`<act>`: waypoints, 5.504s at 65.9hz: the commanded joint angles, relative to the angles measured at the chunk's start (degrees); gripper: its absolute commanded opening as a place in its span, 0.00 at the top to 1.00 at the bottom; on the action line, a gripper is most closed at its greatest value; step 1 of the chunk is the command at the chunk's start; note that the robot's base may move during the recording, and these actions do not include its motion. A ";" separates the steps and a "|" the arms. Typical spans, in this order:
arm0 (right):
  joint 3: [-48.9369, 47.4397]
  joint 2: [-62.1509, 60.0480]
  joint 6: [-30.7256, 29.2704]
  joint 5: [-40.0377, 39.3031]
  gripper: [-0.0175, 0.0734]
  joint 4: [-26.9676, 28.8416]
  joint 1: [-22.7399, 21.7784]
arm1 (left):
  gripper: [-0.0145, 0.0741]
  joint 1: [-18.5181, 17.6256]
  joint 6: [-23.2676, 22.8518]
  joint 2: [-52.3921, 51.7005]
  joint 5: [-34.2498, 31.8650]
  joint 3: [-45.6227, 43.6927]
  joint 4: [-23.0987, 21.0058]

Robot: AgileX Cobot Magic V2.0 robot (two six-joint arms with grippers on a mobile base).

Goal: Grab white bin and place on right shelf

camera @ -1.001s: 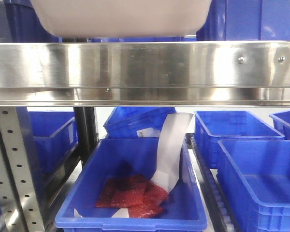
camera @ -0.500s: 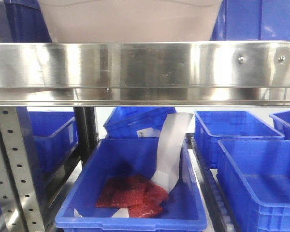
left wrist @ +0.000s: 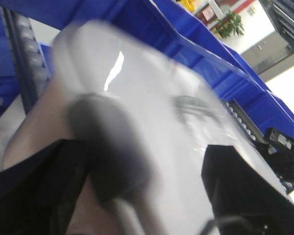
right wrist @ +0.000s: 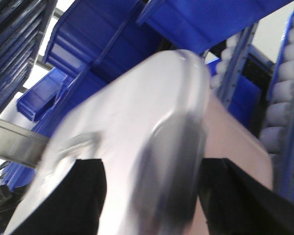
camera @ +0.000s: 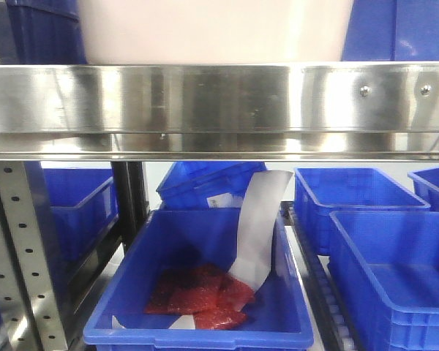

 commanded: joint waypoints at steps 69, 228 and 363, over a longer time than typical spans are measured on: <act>-2.22 -17.77 2.09 -19.67 0.74 -31.67 -1.94 | 0.97 2.23 -18.04 -15.87 -20.22 -2.17 32.46; 64.23 -89.44 -2.04 -48.22 0.75 -38.44 -1.94 | 0.97 2.02 -33.29 -81.32 -38.02 60.00 61.78; 86.90 -102.38 41.00 -57.53 0.75 -86.25 5.12 | 0.97 2.02 -33.29 -81.22 -38.25 60.27 61.78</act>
